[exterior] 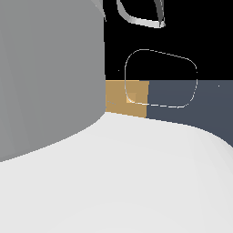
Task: Insert the peg into the horizontal hole in a box.
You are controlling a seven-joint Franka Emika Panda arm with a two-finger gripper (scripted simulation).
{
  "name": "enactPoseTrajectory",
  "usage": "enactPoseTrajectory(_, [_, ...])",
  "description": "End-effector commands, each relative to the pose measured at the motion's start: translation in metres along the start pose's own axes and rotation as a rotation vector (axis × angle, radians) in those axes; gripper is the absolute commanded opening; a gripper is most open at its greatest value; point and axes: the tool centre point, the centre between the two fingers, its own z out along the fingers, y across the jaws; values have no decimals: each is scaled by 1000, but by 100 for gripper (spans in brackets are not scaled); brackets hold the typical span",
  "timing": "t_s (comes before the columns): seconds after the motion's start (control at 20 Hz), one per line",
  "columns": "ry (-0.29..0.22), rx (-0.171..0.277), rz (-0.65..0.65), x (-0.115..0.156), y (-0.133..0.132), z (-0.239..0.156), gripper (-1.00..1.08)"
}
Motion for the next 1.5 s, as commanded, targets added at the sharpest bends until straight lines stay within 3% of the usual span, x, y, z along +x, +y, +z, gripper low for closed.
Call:
enactPoseTrajectory(0.0, [2, 0, 15, -8, 0, 4, 100])
enactPoseTrajectory(0.45, [2, 1, 14, -7, 0, 7, 100])
enactPoseTrajectory(1.15, [3, 0, 11, -5, 0, 54, 100])
enactPoseTrajectory(1.2, [3, 0, 11, -5, 0, 54, -100])
enactPoseTrajectory(1.45, [3, 0, 11, -5, 0, 54, -100])
